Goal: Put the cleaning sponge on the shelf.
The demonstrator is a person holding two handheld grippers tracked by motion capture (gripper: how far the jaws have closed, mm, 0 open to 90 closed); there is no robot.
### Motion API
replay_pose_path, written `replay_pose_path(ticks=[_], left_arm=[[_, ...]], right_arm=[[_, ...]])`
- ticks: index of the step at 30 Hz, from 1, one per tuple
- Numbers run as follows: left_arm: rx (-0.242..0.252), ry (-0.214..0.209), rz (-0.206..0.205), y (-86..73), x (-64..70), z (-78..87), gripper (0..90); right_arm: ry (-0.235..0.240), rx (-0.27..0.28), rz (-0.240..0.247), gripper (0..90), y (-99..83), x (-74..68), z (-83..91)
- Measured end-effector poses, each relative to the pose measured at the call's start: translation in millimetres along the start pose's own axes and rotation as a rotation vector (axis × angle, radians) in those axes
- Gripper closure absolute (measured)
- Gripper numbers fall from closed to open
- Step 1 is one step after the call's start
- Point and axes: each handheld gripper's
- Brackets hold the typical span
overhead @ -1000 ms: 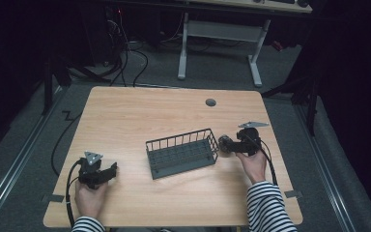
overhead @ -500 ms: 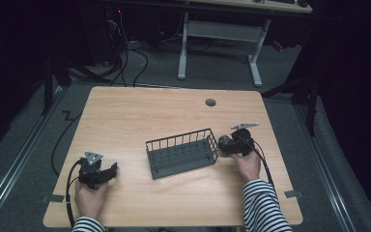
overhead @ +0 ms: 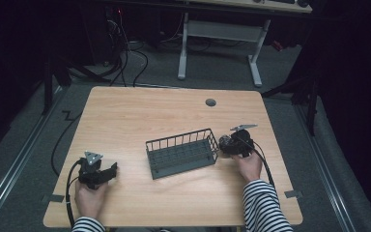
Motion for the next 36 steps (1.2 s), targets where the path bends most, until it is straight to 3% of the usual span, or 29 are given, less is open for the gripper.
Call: replay_pose_path(ticks=[18,36], left_arm=[[0.004,-0.005,0.009,-0.2,-0.8,0.0,29.0],[0.001,-0.001,0.000,0.0,0.1,-0.1,29.0]], right_arm=[[0.033,0.082,-0.011,38.2,1.4,6.1,38.9],[0.103,0.181,0.001,38.4,3.8,-1.6,79.1]])
Point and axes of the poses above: each handheld gripper's, and its own axes: z roughly backward along the jaws, y roughly out of its top, x roughly to its right, and after that the axes turned 5 degrees about y, right-handed
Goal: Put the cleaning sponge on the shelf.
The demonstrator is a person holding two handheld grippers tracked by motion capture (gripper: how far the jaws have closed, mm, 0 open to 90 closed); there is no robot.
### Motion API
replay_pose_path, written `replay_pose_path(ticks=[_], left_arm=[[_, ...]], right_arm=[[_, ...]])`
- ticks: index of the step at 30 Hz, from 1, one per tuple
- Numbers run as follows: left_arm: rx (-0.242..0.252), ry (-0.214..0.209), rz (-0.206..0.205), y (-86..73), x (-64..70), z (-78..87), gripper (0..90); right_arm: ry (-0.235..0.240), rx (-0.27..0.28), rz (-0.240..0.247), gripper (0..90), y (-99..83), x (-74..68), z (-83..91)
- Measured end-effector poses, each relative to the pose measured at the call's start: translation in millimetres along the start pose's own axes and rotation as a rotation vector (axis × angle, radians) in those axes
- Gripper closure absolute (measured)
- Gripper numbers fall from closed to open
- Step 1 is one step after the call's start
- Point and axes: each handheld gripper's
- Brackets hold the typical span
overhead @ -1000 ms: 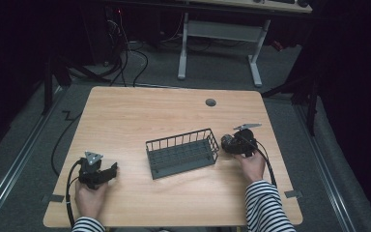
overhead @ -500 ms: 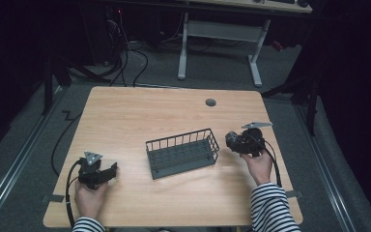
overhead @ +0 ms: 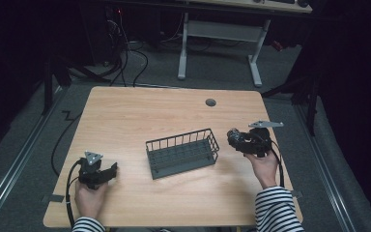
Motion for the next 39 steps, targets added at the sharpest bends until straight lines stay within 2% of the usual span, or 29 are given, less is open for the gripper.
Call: replay_pose_path(ticks=[5,12,18,21,32,39], left_arm=[[-0.002,0.000,-0.002,0.1,0.0,0.1,29.1],[-0.002,0.000,-0.002,0.1,0.0,0.1,29.0],[0.000,0.000,0.001,0.0,-0.1,0.0,28.9],[0.000,-0.001,0.001,0.0,-0.1,0.0,28.9],[0.004,-0.003,0.006,-0.2,-0.6,0.0,28.8],[0.003,-0.007,0.010,-0.2,-1.1,0.1,28.8]], right_arm=[[0.015,0.023,0.011,38.4,3.5,-6.1,9.4],[0.050,0.044,0.054,38.4,11.6,-22.4,15.5],[0.080,0.048,0.097,38.4,19.9,-38.1,13.6],[0.118,0.058,0.109,38.4,22.9,-46.9,11.0],[0.171,0.005,0.193,38.2,31.8,-83.1,-18.7],[0.180,-0.042,0.220,38.0,34.0,-96.7,-42.4]])
Point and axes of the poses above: each handheld gripper's, and its own axes: z roughly backward along the jaws, y roughly out of its top, x roughly to its right, and after that the axes turned 5 degrees about y, right-handed
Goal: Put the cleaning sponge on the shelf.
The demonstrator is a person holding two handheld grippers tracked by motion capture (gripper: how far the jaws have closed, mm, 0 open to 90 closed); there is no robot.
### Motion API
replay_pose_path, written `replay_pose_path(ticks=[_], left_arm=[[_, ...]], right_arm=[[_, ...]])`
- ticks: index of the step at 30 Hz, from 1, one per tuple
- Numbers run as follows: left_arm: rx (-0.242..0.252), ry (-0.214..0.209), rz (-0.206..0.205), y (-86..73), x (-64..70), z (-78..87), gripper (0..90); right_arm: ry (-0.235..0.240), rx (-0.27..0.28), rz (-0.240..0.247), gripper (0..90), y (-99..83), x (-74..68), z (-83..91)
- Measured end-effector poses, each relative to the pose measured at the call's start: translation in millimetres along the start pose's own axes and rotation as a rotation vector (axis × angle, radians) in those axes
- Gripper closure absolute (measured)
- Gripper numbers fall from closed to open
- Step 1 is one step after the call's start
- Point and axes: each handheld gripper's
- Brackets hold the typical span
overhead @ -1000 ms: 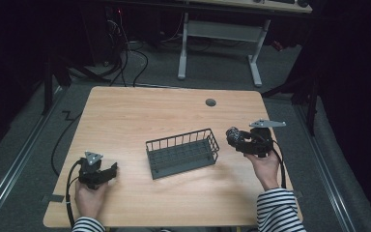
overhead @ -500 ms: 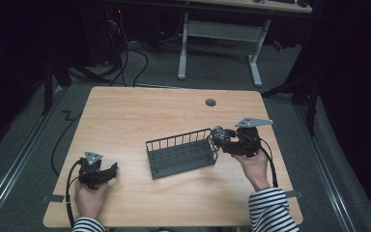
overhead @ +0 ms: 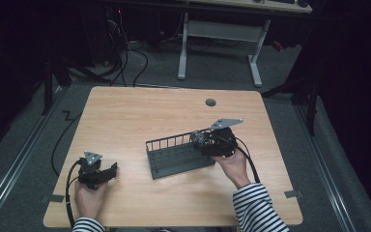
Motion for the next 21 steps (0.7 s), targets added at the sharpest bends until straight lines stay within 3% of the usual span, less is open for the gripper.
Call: replay_pose_path(ticks=[7,12,16,21], left_arm=[[0.000,0.000,0.000,-0.1,0.0,0.1,28.8],[0.000,-0.002,0.002,-0.1,-0.2,0.2,28.7],[0.000,-0.001,0.001,-0.1,0.0,0.2,28.8],[0.001,0.001,0.000,-0.2,0.2,0.1,28.7]], right_arm=[[0.007,-0.071,0.008,37.5,0.4,-1.1,-25.6],[0.025,-0.091,0.003,35.4,-2.2,-1.4,-30.8],[0.043,-0.068,-0.005,33.2,-2.3,0.1,-24.6],[0.048,0.010,-0.030,33.3,-5.8,4.8,-0.5]])
Point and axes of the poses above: each handheld gripper's, and its own axes: z roughly backward along the jaws, y roughly out of its top, x roughly to its right, and after that the axes turned 5 degrees about y, right-handed
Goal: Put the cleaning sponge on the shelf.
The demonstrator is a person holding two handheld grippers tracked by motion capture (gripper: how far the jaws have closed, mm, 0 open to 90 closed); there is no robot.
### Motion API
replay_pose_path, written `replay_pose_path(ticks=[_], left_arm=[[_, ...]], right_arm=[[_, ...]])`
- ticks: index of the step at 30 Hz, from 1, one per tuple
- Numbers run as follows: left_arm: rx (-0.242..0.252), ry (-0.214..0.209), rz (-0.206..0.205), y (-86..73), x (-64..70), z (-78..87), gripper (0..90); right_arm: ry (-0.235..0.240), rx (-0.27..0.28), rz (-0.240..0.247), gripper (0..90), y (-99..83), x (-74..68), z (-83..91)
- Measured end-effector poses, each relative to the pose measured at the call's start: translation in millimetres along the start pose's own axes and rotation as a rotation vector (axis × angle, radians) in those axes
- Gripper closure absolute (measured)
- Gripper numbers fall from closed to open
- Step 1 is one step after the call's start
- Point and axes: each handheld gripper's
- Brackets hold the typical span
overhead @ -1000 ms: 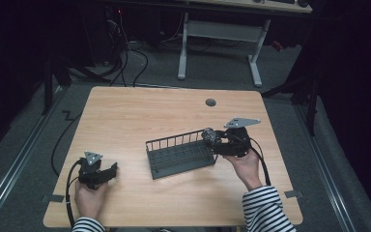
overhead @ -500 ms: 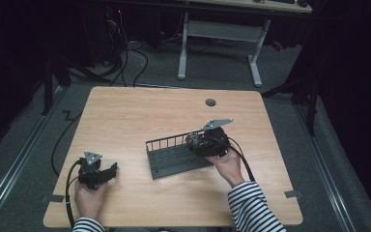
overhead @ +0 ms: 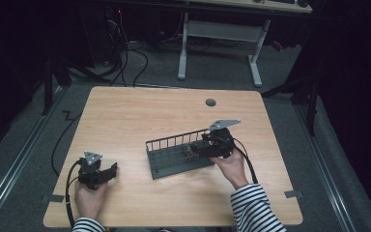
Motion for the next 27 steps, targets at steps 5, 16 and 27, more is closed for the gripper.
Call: replay_pose_path(ticks=[5,16,27], left_arm=[[-0.002,0.001,-0.004,0.1,0.2,0.0,28.7],[-0.003,0.004,-0.007,0.1,0.5,0.0,28.7],[-0.005,0.007,-0.013,0.3,1.2,-0.1,28.7]], right_arm=[[-0.031,0.053,-0.021,34.4,-6.6,6.4,25.0],[-0.117,0.135,-0.113,37.2,-40.2,32.4,70.1],[-0.167,0.201,-0.196,37.5,-69.5,53.2,102.1]])
Point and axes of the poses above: each handheld gripper's, and its own axes: z roughly backward along the jaws, y roughly out of its top, x roughly to its right, and after that the axes turned 5 degrees about y, right-handed
